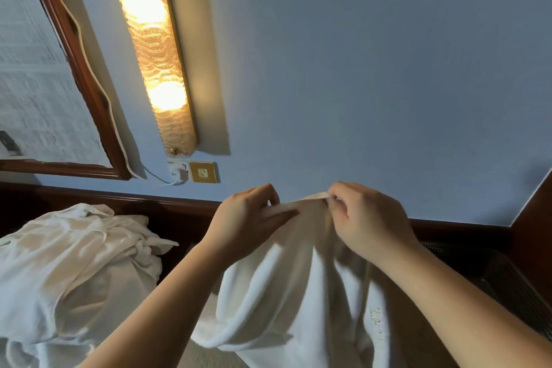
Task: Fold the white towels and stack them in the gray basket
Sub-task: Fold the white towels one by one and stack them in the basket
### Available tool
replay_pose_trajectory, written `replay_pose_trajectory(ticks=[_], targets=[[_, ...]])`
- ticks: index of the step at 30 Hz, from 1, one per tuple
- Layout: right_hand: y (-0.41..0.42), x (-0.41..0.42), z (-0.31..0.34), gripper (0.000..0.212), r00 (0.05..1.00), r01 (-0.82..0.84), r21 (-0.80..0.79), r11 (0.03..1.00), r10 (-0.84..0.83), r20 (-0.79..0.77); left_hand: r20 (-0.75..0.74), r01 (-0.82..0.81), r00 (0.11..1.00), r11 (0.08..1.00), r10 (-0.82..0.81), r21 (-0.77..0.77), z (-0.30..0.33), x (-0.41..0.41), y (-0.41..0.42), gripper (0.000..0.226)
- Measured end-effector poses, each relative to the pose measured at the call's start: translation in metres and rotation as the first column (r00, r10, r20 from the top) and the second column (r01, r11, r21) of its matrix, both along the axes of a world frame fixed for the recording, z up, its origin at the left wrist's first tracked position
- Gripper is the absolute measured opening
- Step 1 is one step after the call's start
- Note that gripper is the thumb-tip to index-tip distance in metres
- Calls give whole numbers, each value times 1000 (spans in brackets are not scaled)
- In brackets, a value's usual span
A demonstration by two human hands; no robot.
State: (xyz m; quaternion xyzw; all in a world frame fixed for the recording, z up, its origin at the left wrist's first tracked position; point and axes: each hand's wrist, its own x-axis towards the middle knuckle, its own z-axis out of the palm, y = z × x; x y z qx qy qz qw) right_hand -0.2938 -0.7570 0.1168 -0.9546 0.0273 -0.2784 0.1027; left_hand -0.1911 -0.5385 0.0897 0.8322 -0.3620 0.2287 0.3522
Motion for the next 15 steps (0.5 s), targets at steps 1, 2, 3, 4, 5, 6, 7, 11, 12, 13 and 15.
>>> replay_pose_trajectory(ticks=[1, 2, 3, 4, 5, 6, 7, 11, 12, 13, 15], targets=[[-5, 0, 3, 16, 1000, 20, 7, 1000, -20, 3, -45, -10, 999, 1000, 9, -16, -10, 3, 5, 45], [-10, 0, 5, 15, 999, 47, 20, 999, -47, -1, -95, -20, 995, 999, 16, -34, -22, 6, 10, 45], [-17, 0, 7, 13, 997, 81, 35, 996, -81, -2, -143, -30, 989, 998, 22, -53, -34, 9, 15, 45], [-25, 0, 8, 12, 993, 117, 53, 992, -117, -3, -188, -40, 982, 996, 25, -76, -46, 10, 20, 46], [-33, 0, 9, 11, 988, 153, 70, 986, -153, -7, -218, -54, 975, 994, 31, -100, -56, 11, 26, 47], [-42, 0, 10, 12, 982, 190, 86, 978, -189, -15, -243, -68, 969, 990, 36, -124, -66, 12, 32, 47], [-53, -1, 11, 12, 974, 227, 96, 969, -226, -25, -263, -83, 964, 986, 44, -141, -74, 13, 39, 42], [-92, -9, 3, 14, 941, 339, 130, 932, -333, -63, -261, -180, 955, 975, 142, -129, -97, 23, 69, 15], [-98, -11, -2, 14, 940, 341, 132, 931, -335, -72, -253, -208, 952, 972, 175, -110, -99, 24, 74, 21], [-101, -12, -8, 15, 941, 336, 130, 933, -327, -80, -239, -220, 952, 972, 194, -88, -98, 23, 77, 24], [-100, -12, -22, 15, 941, 330, 124, 936, -317, -116, -191, -216, 961, 974, 199, -74, -91, 21, 77, 19]])
